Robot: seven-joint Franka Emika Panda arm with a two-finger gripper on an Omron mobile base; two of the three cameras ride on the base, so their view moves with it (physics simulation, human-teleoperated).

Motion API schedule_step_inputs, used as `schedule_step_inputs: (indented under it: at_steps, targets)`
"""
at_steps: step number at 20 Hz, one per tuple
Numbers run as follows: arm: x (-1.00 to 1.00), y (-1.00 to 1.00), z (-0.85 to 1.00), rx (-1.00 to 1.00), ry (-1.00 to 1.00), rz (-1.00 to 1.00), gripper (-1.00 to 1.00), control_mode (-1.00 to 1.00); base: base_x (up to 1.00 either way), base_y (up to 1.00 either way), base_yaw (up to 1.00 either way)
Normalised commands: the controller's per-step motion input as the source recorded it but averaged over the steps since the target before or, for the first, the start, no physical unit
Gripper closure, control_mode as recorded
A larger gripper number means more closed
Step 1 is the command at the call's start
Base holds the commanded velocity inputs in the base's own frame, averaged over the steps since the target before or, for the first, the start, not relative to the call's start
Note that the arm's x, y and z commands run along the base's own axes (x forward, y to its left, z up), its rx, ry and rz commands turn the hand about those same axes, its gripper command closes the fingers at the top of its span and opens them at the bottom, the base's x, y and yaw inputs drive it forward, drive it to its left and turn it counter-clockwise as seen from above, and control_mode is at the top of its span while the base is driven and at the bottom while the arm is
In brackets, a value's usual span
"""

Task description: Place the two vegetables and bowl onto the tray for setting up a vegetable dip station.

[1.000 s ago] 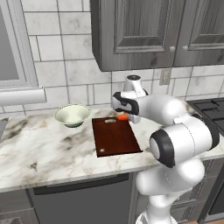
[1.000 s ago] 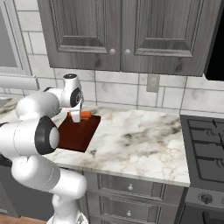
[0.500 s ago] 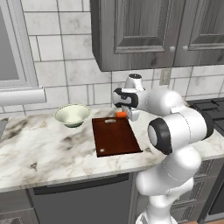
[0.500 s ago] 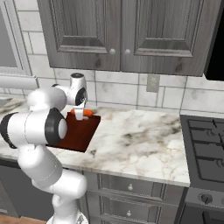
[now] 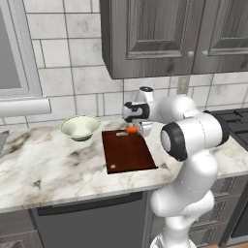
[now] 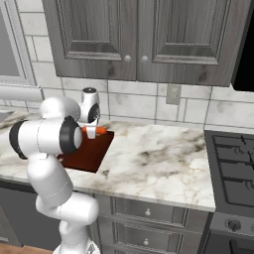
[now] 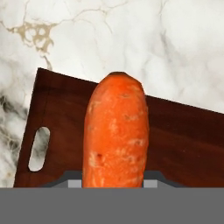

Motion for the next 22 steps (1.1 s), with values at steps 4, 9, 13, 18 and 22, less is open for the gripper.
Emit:
schedule_step_inputs:
  at_steps: [4,9,13,18,22]
  targets:
    - [0.29,0.06,-0.14,0.00,0.00,0.00,1.00,-1.00,0.00,0.00,0.00]
    - [0.32,0.06,-0.07,0.00,0.00,0.00,1.00,-1.00,0.00,0.00,0.00]
    - [0.22,0.04,-0.14,0.00,0.00,0.00,1.00,-1.00,0.00,0.00,0.00]
    - [0.13,0.00,-0.24,0.00,0.00,0.00,1.00,-1.00,0.00,0.00,0.00]
    - [0.11,0.00,-0.27,0.00,0.00,0.00,1.00,-1.00,0.00,0.00,0.00]
